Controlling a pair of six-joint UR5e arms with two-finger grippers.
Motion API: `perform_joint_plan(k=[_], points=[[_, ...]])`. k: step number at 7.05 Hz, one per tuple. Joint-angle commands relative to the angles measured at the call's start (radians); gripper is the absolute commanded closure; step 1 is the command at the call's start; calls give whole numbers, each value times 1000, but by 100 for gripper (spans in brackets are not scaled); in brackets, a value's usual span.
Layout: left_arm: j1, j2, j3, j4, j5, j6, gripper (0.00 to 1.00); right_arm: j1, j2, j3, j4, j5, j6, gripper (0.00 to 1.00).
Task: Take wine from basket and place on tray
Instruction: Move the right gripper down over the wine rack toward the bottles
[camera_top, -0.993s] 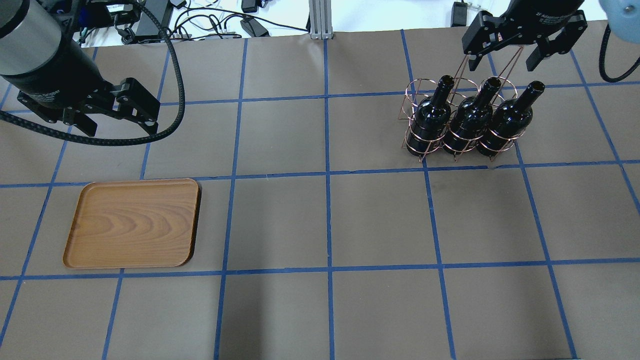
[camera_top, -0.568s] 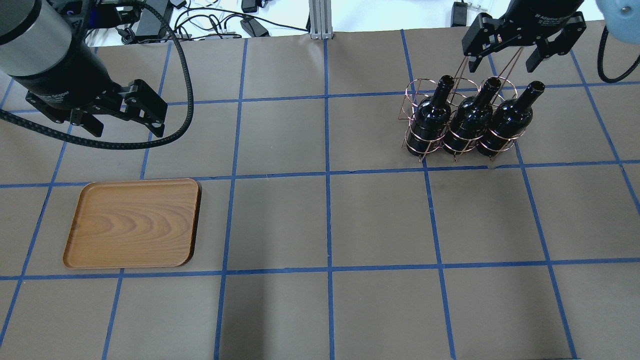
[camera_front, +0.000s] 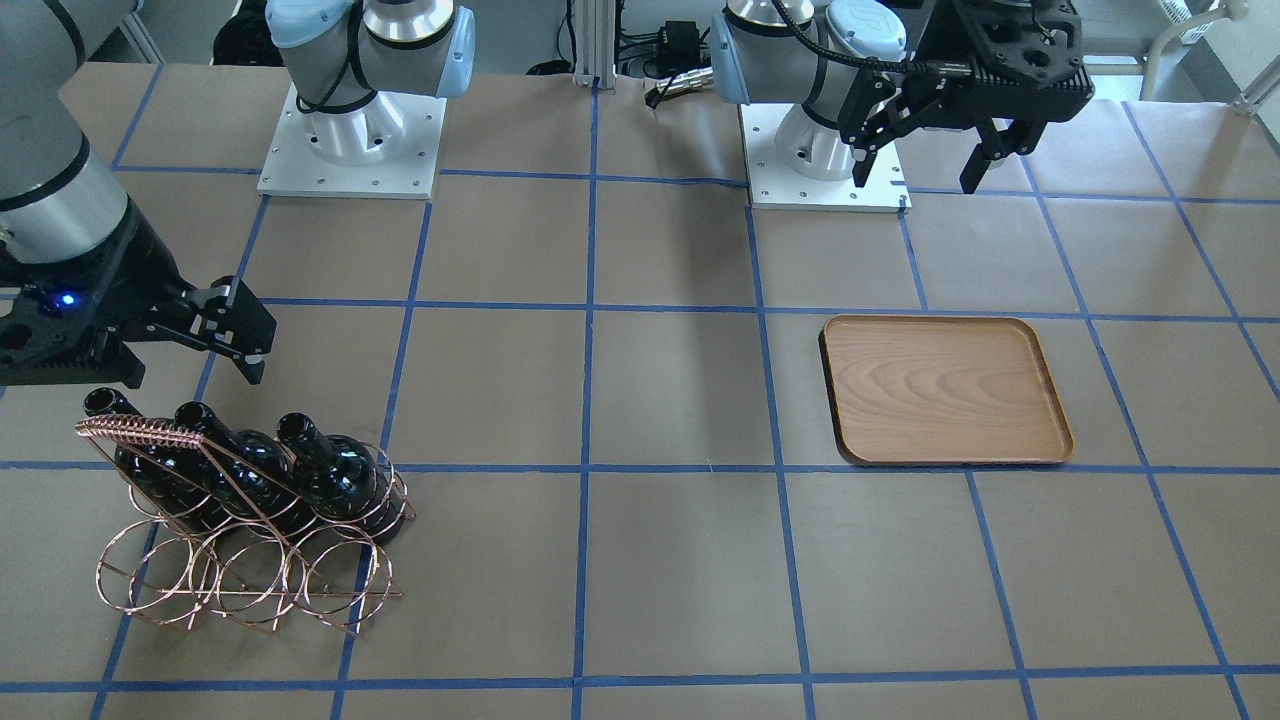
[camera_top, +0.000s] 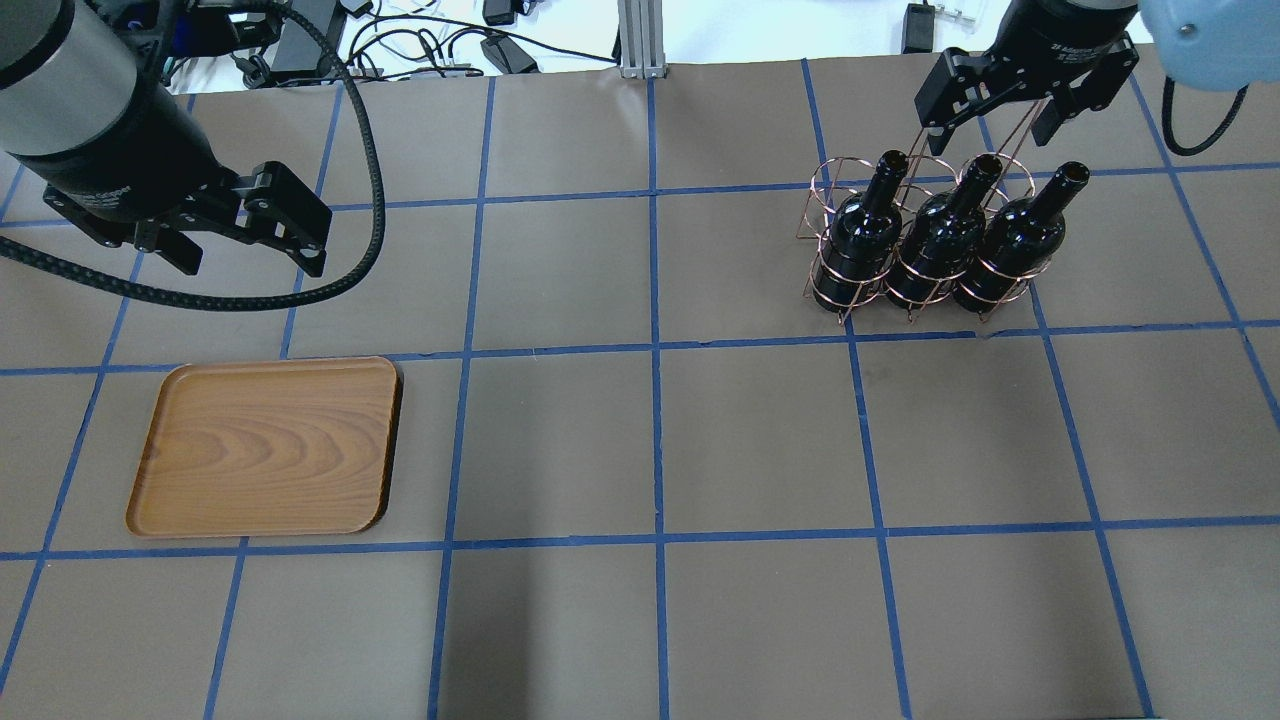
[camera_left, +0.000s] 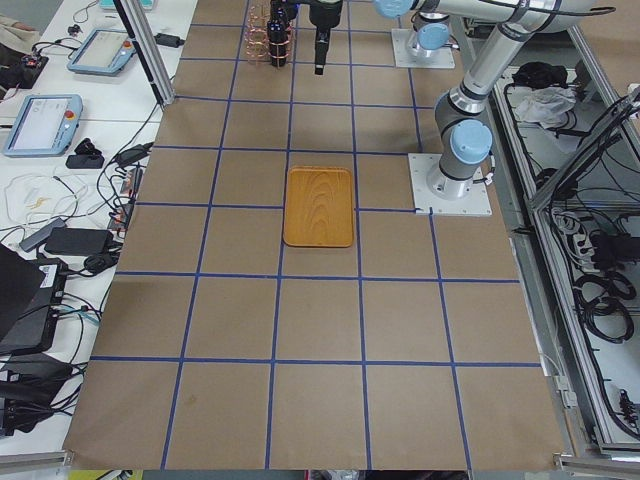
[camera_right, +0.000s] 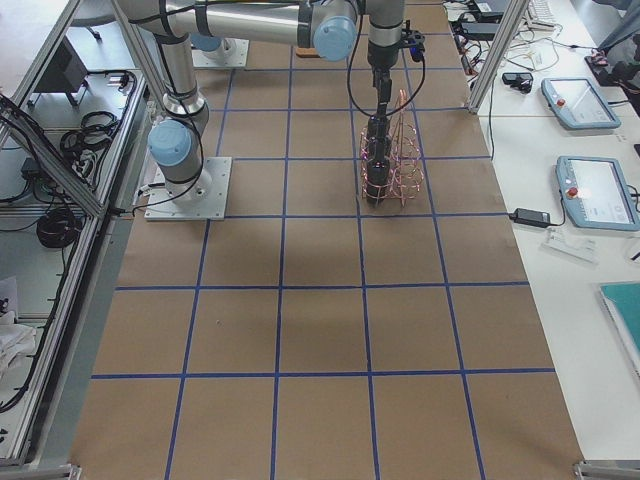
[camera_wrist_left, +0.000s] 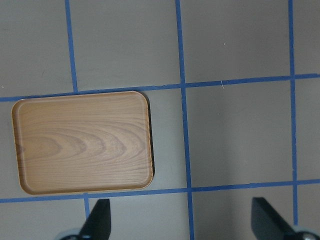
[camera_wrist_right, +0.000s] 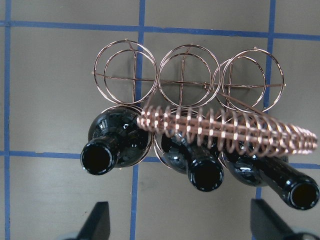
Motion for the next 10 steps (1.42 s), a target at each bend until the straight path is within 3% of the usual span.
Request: perform_joint_plan(k=[1, 4, 5, 6, 10], points=[[5, 6, -5, -11, 3, 4, 0, -15, 30, 11, -24, 0, -13, 0], [4, 12, -28, -8, 46, 4, 0, -40, 71, 14, -34, 14, 1, 7], [4, 7, -34, -10, 41, 1, 0, -40, 73, 14, -36, 11, -2, 15], [4, -2, -35, -4, 40, -2, 0, -40, 87, 12, -98, 16, 4, 15], [4, -11, -42, -2, 41, 5, 0, -40, 111, 17, -108, 14, -2, 36]])
